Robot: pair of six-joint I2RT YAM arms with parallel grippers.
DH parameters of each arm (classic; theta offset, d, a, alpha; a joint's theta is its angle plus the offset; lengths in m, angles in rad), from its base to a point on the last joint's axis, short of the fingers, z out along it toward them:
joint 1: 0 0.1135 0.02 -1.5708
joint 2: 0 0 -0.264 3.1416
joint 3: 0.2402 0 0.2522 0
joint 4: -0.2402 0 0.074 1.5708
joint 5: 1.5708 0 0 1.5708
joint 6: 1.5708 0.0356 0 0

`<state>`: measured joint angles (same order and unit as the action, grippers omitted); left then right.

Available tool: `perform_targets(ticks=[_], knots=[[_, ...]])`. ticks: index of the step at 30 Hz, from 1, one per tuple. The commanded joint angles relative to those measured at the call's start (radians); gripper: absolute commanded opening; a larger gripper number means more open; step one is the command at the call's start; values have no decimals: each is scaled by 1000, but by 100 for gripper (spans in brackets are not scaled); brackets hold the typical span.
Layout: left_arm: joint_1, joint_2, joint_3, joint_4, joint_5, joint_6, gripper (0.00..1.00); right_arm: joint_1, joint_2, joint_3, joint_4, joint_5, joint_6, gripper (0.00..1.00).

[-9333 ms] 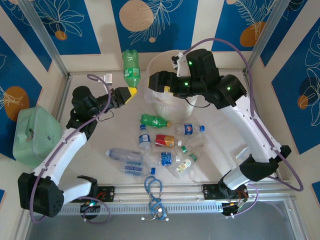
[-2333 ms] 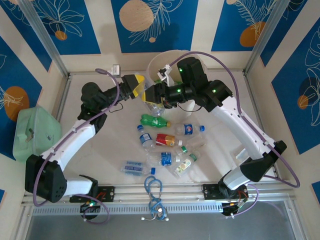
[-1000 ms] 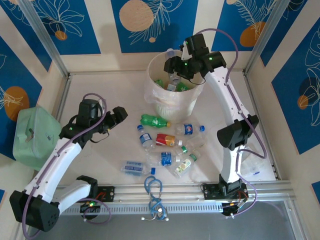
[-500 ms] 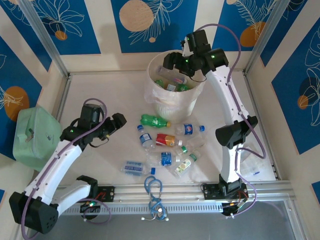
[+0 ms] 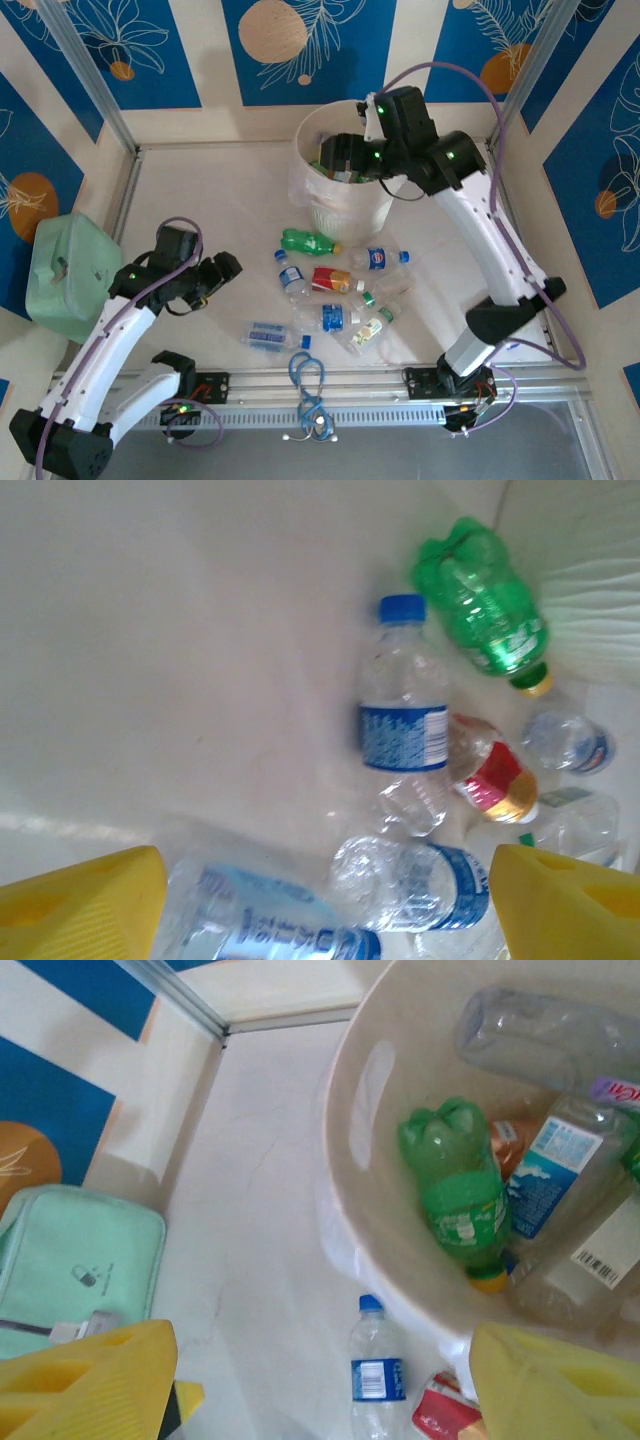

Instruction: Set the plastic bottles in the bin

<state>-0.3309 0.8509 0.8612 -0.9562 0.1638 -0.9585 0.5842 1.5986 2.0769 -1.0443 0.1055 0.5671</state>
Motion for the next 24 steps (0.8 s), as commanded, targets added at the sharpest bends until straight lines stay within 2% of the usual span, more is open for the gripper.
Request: perform_targets(ticks=[1,10,17,21,24], knots=[[-29,-29,-23,-164,-28,-117,81,34,-88,-142,73,38,40,78],[-210,-31,-65,-213,-77,-454,84,125,-264,-455,105,87,102,79],[-360,27,-108,-138,-113,-655,88,131,-395,-674,92,109,192,82],[-468,35,-163,-55,-135,-839,89,120,-438,-728,84,100,203,83],[-536,59,-165,-26,-180,-925,90,116,-455,-739,73,100,198,83]])
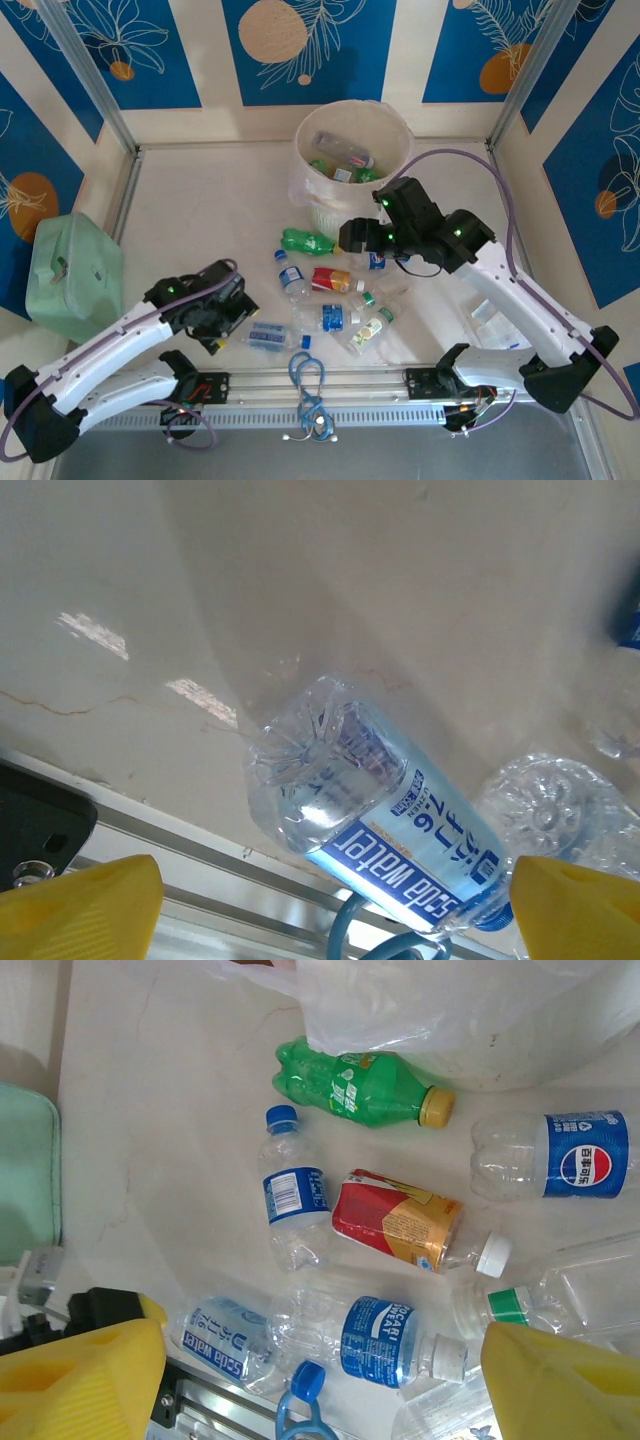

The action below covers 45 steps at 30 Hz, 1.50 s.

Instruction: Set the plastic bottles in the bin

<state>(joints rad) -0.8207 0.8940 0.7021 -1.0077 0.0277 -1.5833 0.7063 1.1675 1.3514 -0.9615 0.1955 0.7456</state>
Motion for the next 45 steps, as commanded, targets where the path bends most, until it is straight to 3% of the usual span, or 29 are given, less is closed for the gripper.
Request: perform_targets(ticks=[1,7,15,23,27,34,45], knots=[[-63,29,-3,36,-56,-319,90,-8,-30,-16,-11,6,18,83],[-126,139,-26,159,-88,-397,92,-16,-64,-38,-24,-14,9,83],[-200,224,-42,194,-121,-518,93,-75,-110,-75,-42,-50,-3,84],[-193,289,-80,277,-125,-537,93,-106,-97,-70,-39,-67,-9,84],[-172,293,-127,331,-124,-539,88,-107,-83,-67,-43,-65,-9,84],[-88,325,-96,339,-120,-390,80,-107,-67,-66,-48,-61,3,79],[40,307,-34,339,-109,-178,58,-79,-56,-35,-30,-57,15,75]])
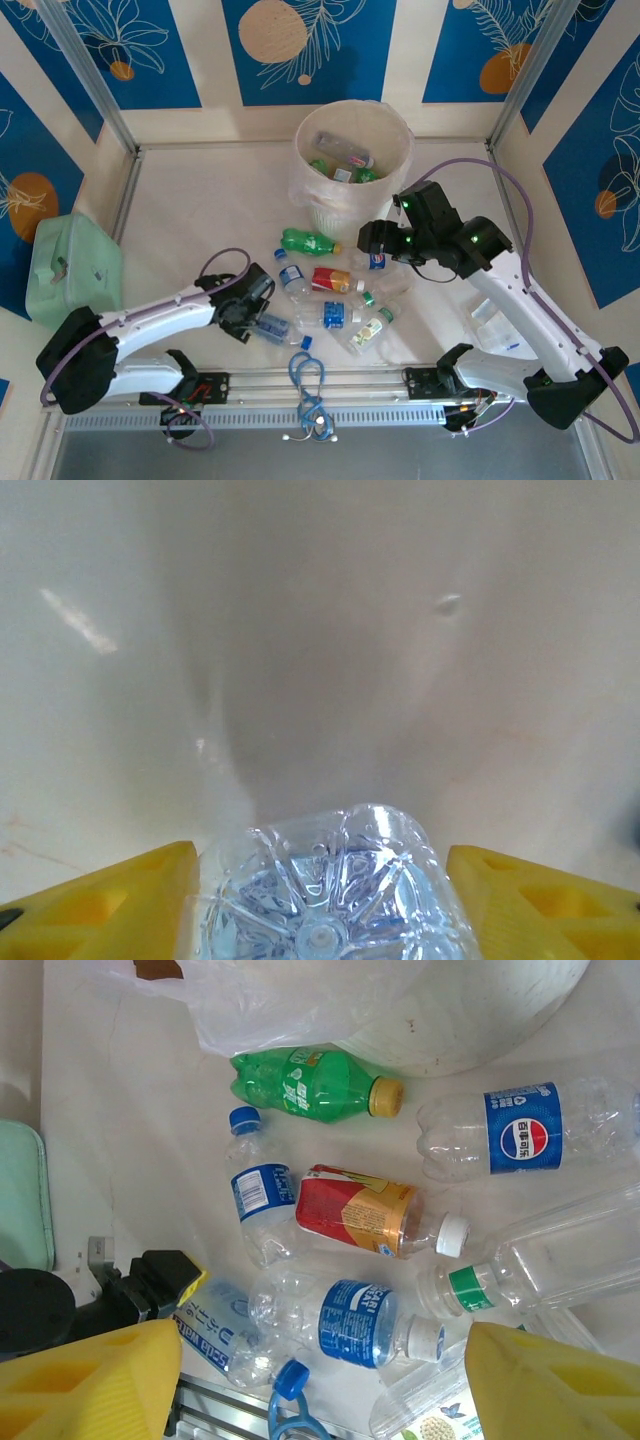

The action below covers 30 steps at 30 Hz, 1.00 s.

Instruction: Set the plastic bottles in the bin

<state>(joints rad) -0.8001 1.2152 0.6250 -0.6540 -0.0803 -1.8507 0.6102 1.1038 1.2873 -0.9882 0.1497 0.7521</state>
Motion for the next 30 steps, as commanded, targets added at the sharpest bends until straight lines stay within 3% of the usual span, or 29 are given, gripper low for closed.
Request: perform_targets(ticks=[1,5,8,14,17,22,26,30], knots=[[28,-18,49,-13,0,110,55,28,10,33,2,-12,7,75],[60,-27,81,-32,22,187,51,72,26,52,35,-45,-2,75],[88,-58,130,-77,6,262,51,83,43,59,81,-148,-4,75],[199,-130,247,-45,27,516,50,77,76,116,124,-268,6,77],[260,-162,266,119,109,620,49,59,95,154,145,-331,15,81],[345,-152,290,496,324,674,50,-17,111,208,188,-471,68,87],[351,-64,409,677,487,717,50,-69,121,242,243,-595,113,91],[351,6,472,880,623,675,50,-92,132,293,230,-607,107,92]])
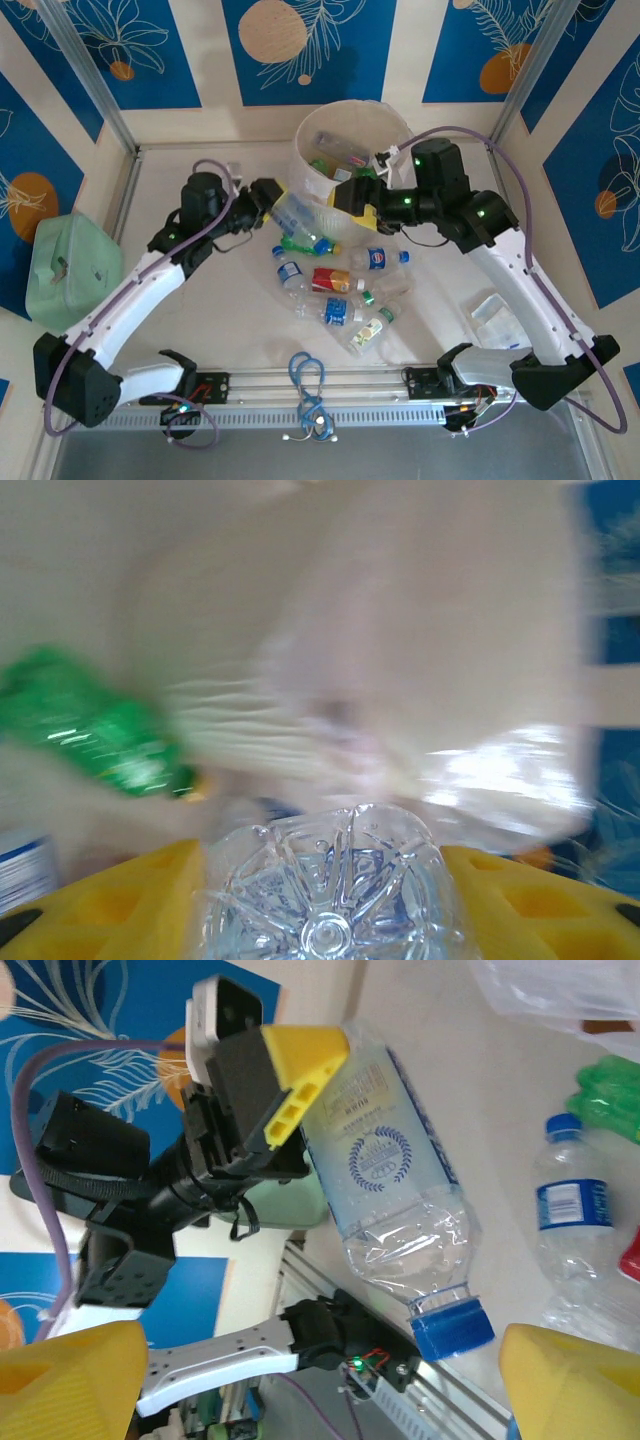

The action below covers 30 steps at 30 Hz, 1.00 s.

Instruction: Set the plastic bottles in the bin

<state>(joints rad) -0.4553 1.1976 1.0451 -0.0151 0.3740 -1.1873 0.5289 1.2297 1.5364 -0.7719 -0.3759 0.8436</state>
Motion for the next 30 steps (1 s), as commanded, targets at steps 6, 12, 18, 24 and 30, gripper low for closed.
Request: perform_targets(ticks=[6,12,18,24,30], knots=[[6,110,156,292,318,4,48,-30,21,129,-114,39,-72,98],[6,129,154,372,391,-37,48,3,60,166,-144,55,-123,100],[5,149,126,559,442,-126,49,42,130,217,-121,13,-129,97],[6,169,101,719,449,-214,49,37,141,169,44,-108,-36,90],[5,184,109,764,454,-239,49,30,142,120,175,-185,48,83]])
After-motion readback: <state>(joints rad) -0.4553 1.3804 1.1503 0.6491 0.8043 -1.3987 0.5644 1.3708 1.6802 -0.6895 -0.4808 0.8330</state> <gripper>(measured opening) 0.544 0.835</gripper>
